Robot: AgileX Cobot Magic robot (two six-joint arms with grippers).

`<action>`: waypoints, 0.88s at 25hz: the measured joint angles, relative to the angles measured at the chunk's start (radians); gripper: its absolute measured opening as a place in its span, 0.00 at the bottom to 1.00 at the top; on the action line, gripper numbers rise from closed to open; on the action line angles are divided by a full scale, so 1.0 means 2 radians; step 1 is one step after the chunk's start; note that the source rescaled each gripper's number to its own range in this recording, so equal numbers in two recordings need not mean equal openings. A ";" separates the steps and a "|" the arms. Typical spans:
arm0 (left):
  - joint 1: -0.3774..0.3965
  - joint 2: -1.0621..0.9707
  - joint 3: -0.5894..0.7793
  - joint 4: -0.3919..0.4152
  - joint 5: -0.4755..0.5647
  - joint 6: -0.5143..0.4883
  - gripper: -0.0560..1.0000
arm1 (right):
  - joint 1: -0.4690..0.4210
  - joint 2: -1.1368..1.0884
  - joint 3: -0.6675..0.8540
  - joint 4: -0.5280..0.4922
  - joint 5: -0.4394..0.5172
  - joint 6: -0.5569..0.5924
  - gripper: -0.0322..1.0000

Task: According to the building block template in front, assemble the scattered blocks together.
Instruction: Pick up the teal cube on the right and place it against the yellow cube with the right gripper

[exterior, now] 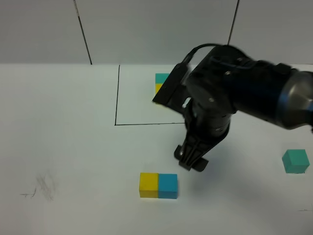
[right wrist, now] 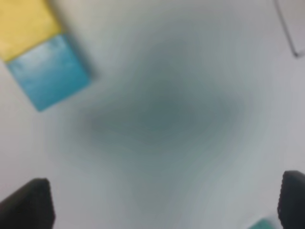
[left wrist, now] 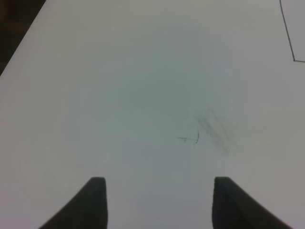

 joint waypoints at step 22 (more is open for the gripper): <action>0.000 0.000 0.000 0.000 0.000 0.001 0.16 | -0.279 -0.106 0.239 -0.074 -0.221 0.286 0.91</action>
